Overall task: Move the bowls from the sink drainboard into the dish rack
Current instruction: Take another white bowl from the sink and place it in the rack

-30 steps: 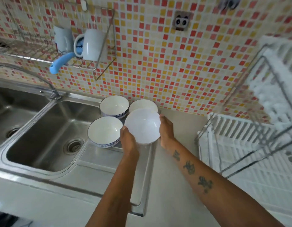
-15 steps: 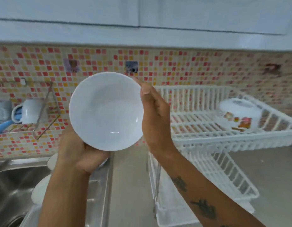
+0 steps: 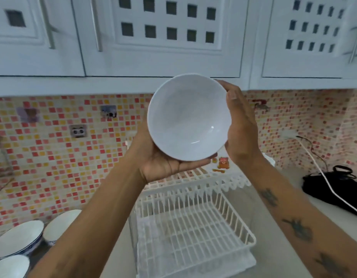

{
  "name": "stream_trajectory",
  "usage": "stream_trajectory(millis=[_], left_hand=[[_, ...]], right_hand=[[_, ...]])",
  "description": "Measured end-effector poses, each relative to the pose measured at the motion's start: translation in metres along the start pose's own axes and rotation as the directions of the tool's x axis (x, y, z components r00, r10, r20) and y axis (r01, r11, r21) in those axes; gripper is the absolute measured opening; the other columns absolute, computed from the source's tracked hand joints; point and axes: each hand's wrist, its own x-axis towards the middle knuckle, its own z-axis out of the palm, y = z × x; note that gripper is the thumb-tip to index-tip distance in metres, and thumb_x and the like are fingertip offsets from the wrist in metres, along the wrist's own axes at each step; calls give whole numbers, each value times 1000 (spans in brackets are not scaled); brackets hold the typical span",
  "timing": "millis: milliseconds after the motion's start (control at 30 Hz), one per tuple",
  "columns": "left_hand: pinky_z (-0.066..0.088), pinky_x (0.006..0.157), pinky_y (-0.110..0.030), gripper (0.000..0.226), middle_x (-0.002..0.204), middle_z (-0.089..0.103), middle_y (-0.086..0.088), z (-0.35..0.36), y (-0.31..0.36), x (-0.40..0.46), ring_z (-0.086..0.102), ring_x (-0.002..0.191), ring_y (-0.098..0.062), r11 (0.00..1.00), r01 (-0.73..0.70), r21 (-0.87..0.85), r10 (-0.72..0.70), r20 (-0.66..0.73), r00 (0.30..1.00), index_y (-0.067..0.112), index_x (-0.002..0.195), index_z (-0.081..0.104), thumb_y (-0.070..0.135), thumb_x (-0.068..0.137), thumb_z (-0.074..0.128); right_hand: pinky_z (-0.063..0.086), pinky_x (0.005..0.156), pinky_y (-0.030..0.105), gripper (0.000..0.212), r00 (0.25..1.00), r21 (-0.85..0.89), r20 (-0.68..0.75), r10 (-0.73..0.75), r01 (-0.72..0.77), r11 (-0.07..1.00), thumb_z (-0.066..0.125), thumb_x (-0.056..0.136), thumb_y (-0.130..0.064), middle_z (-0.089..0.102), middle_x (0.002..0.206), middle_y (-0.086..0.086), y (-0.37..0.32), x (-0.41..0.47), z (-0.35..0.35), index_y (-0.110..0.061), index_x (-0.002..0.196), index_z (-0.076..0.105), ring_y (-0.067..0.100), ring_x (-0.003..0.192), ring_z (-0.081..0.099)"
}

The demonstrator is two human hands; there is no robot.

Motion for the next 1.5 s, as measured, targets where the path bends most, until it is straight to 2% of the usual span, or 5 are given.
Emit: stream_trajectory(millis=[267,500,933,1300,1500], left_hand=[[58,82,-50,72,113,66,-17,28,0,70,65,98,-38,949,-189,253,243,-204,948,20,122,62,77,82,45],[55,66,-23,62,109,72,-10,-3,-25,141,69,94,-24,519,-171,838,640,-247,728,9,120,66,55,79,72],[43,110,-42,102,138,43,12,-30,-55,184,41,132,-15,161,124,979,533,-192,824,28,144,39,59,60,87],[55,87,-39,82,133,54,-7,-33,-49,180,59,113,-28,694,110,712,324,-445,835,14,145,33,39,81,78],[55,94,-46,74,133,58,-13,-43,-49,190,62,112,-32,688,145,711,353,-503,789,11,143,40,35,83,77]], right_hand=[[49,89,31,41,923,-367,26,385,-349,862,26,103,-41,67,103,-4,10,45,-74,-28,105,65,13,97,63],[51,90,36,58,732,-634,21,681,-517,575,37,94,-60,67,104,8,54,62,-106,-13,115,63,20,90,63],[49,69,30,52,650,-534,-102,753,-674,510,61,85,-42,58,115,0,128,46,-145,-16,128,51,17,93,60],[52,76,37,52,566,-423,-114,817,-771,475,59,88,-32,53,121,5,145,38,-142,-18,134,41,27,100,58],[48,80,41,43,504,-304,-111,857,-838,453,54,89,-24,57,124,13,152,38,-150,-15,130,46,30,97,59]])
